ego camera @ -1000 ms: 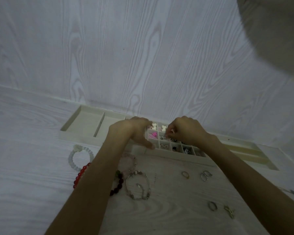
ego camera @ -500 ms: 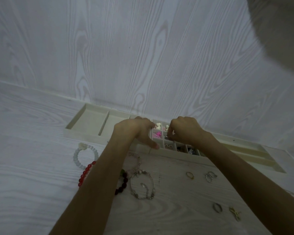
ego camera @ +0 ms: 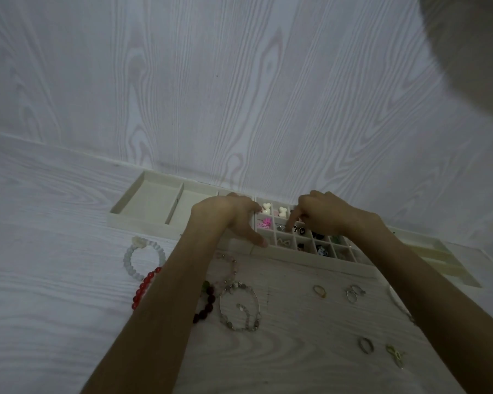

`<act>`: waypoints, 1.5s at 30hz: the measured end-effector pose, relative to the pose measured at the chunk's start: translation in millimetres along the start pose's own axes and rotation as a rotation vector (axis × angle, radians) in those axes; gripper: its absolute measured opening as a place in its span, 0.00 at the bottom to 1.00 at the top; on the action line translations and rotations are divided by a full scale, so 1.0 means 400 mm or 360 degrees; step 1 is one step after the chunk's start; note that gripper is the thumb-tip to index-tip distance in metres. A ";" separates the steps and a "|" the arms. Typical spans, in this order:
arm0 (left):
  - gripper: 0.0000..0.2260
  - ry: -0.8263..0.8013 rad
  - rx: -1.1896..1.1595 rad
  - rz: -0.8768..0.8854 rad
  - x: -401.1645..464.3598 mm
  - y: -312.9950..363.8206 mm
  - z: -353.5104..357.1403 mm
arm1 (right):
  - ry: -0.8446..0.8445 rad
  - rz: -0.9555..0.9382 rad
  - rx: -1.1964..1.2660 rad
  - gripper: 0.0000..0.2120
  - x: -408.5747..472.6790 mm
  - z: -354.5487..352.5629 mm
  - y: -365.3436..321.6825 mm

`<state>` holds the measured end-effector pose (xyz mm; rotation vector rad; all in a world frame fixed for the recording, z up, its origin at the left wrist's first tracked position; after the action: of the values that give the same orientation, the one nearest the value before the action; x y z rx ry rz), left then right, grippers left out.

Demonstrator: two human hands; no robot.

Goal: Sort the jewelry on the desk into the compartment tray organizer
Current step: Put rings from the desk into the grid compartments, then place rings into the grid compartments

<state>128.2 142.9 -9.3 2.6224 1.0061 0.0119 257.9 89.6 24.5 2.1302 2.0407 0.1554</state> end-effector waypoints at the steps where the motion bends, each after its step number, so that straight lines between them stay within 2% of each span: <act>1: 0.43 -0.0004 -0.0008 -0.0006 -0.001 -0.002 0.000 | -0.0014 -0.0004 -0.0010 0.22 0.002 0.006 -0.002; 15: 0.43 -0.0036 -0.0015 -0.0016 -0.001 -0.004 0.005 | -0.0084 0.0013 -0.0029 0.24 0.003 0.018 -0.009; 21: 0.41 -0.0040 -0.0018 -0.0026 -0.009 -0.010 -0.011 | 0.0129 0.0000 0.0196 0.19 -0.070 -0.116 0.028; 25: 0.36 0.0071 -0.0040 0.0044 -0.030 0.016 -0.059 | 0.0119 0.0083 0.0251 0.12 -0.217 -0.159 0.087; 30: 0.24 0.0343 0.0067 0.0258 -0.090 0.147 -0.071 | -0.0085 0.0280 0.0400 0.10 -0.425 -0.092 0.145; 33: 0.18 0.0222 -0.0016 0.0489 -0.137 0.263 -0.002 | -0.0163 0.0369 0.0434 0.10 -0.519 -0.029 0.165; 36: 0.17 0.0099 -0.0018 0.0575 -0.179 0.337 0.073 | -0.0165 0.0414 0.0503 0.12 -0.574 0.038 0.158; 39: 0.17 0.0057 -0.0024 0.0540 -0.208 0.368 0.133 | -0.0041 0.0426 0.0514 0.14 -0.604 0.089 0.140; 41: 0.16 0.0120 -0.0048 0.0489 -0.220 0.371 0.157 | 0.0111 0.0471 0.0533 0.14 -0.616 0.109 0.131; 45: 0.14 0.0302 -0.0154 0.0398 -0.238 0.379 0.180 | 0.0409 0.0544 0.0670 0.08 -0.630 0.123 0.121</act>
<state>164.0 -46.4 -20.3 2.6763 0.7071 0.3645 303.2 -166.4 -0.2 2.8472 1.9536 0.0489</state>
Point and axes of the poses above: each hand's wrist, its own x-axis towards the middle knuckle, its own z-axis out of the palm, y = z × x, the point moved 7 cm from there along x, towards the middle knuckle, and after that the axes turned 9 degrees about y, right-handed, at the moved point
